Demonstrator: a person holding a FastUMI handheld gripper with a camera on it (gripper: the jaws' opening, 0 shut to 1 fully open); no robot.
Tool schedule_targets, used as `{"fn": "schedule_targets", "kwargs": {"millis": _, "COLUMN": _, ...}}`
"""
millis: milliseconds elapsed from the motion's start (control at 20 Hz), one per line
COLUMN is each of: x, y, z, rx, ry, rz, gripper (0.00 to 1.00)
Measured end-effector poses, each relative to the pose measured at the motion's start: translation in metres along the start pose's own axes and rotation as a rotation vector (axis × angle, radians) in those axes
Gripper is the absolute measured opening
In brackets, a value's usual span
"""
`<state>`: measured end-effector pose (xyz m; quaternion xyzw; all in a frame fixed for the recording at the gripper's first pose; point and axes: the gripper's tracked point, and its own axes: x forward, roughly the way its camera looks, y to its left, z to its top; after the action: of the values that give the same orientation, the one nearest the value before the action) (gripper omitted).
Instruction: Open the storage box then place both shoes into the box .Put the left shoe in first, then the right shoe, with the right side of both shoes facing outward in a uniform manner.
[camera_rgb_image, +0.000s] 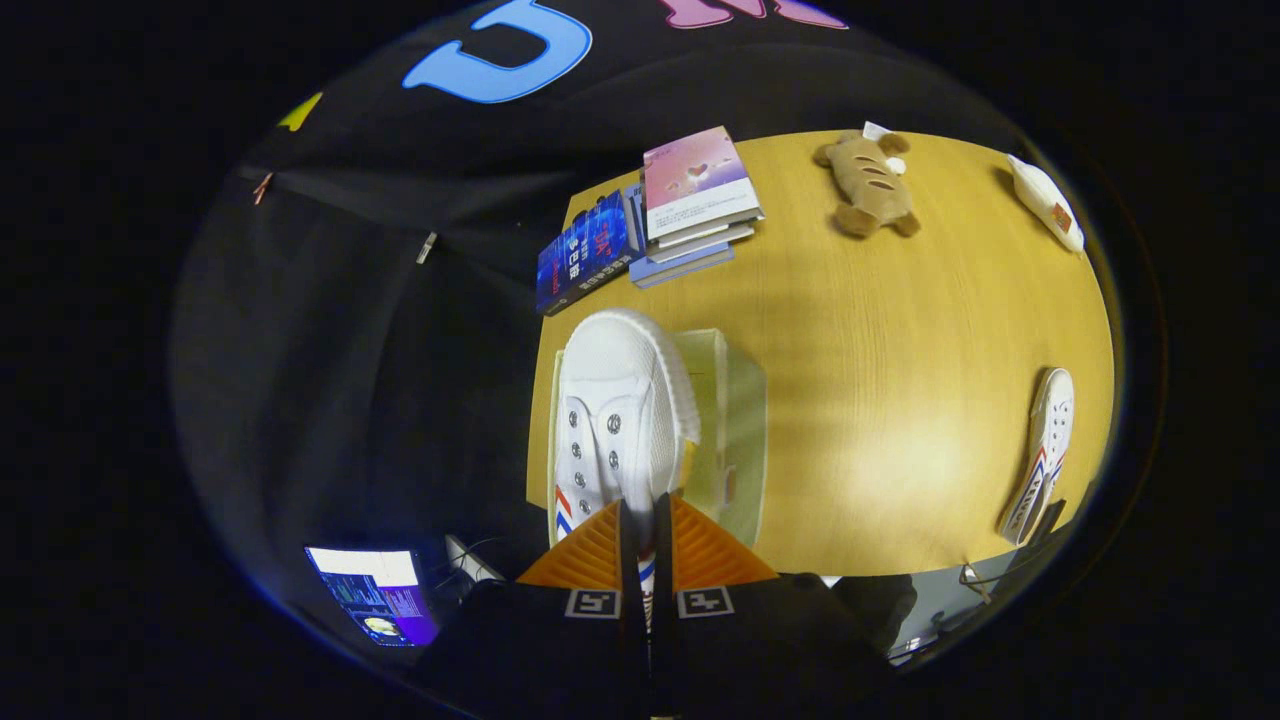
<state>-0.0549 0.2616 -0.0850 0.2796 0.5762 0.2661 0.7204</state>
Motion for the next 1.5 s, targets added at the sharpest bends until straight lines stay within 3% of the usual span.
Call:
{"fn": "schedule_targets", "kwargs": {"millis": 450, "x": 0.093, "y": 0.026, "z": -0.015, "rx": -0.006, "ry": 0.077, "rz": -0.106, "gripper": 0.06}}
{"fn": "schedule_targets", "kwargs": {"millis": 700, "x": 0.118, "y": 0.035, "z": -0.018, "rx": 0.009, "ry": 0.102, "rz": -0.099, "gripper": 0.06}}
{"fn": "schedule_targets", "kwargs": {"millis": 800, "x": 0.121, "y": 0.057, "z": -0.02, "rx": 0.065, "ry": 0.124, "rz": 0.006, "gripper": 0.18}}
{"fn": "schedule_targets", "kwargs": {"millis": 1000, "x": 0.115, "y": 0.063, "z": -0.014, "rx": 0.044, "ry": 0.108, "rz": 0.065, "gripper": 0.9}}
{"fn": "schedule_targets", "kwargs": {"millis": 1150, "x": 0.107, "y": 0.054, "z": -0.013, "rx": 0.038, "ry": 0.093, "rz": 0.077, "gripper": 0.97}}
{"fn": "schedule_targets", "kwargs": {"millis": 1500, "x": 0.054, "y": 0.029, "z": -0.013, "rx": 0.02, "ry": 0.036, "rz": 0.109, "gripper": 0.97}}
